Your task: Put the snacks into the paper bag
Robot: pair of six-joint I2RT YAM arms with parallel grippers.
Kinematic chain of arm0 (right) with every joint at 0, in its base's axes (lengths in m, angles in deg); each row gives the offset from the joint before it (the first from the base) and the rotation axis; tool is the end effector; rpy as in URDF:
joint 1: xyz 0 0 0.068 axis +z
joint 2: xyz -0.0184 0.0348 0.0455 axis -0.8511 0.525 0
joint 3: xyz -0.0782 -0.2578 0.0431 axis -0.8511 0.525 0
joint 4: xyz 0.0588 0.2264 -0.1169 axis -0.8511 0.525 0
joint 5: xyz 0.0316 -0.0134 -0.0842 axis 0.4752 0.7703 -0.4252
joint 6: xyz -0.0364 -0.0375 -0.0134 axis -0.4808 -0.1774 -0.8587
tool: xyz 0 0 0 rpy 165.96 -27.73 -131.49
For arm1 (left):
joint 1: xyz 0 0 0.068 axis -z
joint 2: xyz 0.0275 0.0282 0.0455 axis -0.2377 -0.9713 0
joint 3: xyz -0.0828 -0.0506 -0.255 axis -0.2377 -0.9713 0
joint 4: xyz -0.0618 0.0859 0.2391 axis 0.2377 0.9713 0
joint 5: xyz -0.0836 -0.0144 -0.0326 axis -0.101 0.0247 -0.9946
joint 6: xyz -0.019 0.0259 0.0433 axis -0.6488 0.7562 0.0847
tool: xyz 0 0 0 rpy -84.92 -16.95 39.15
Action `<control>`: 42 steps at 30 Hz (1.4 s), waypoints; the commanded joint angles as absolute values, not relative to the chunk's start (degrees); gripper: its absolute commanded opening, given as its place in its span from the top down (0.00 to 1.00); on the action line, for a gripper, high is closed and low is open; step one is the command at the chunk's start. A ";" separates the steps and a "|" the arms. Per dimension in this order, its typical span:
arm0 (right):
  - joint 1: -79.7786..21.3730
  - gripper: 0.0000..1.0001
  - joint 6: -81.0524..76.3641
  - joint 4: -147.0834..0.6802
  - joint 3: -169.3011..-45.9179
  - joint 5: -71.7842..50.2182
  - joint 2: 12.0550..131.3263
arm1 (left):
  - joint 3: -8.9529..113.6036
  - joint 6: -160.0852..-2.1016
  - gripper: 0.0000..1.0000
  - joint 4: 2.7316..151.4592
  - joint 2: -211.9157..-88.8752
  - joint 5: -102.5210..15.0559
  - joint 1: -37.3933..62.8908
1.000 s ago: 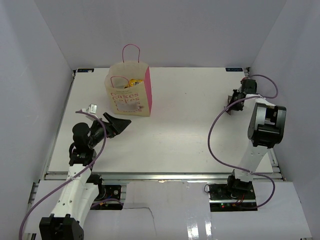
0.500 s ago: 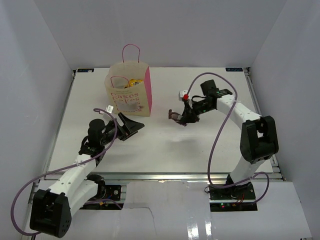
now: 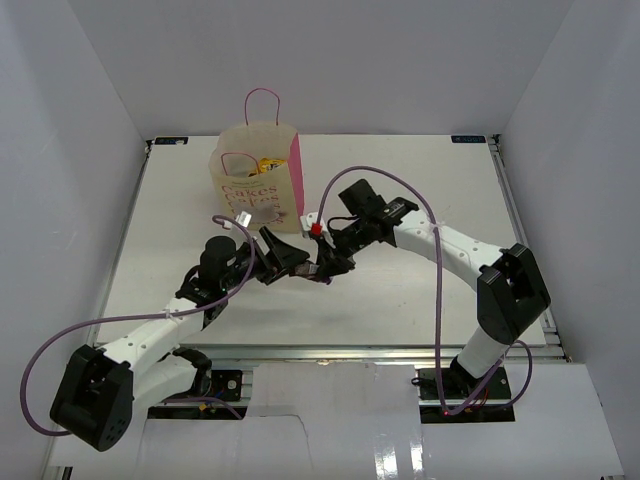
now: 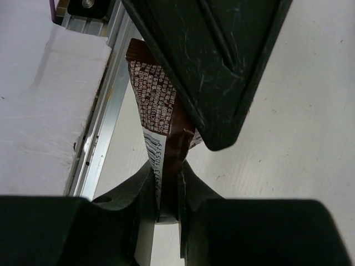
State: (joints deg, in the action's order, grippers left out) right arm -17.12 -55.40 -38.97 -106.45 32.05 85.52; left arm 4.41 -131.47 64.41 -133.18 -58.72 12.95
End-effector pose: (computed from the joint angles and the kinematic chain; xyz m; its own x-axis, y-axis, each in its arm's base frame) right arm 0.2438 0.2502 0.2678 0.1141 -0.5111 -0.8519 -0.9652 -0.2602 0.0268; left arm 0.1888 -0.1107 0.2159 -0.7961 -0.5073 -0.3299 0.0921 0.4372 -0.8946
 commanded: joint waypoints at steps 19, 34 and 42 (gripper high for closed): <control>-15.70 0.64 -44.49 -48.40 -108.00 20.60 83.69 | 7.40 -130.25 0.93 63.64 -129.57 -56.66 13.76; -22.99 0.26 -48.45 -43.39 -109.31 29.29 72.97 | 33.82 -111.98 1.00 78.85 -133.25 -49.89 12.01; -33.98 0.25 -46.25 -43.21 -109.77 31.23 68.48 | 56.08 -102.83 1.00 85.52 -147.93 -45.32 7.96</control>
State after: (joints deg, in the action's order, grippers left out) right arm -31.48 -47.00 -44.19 -108.90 28.69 70.60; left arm 50.48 -108.06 81.94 -145.03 -49.01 9.52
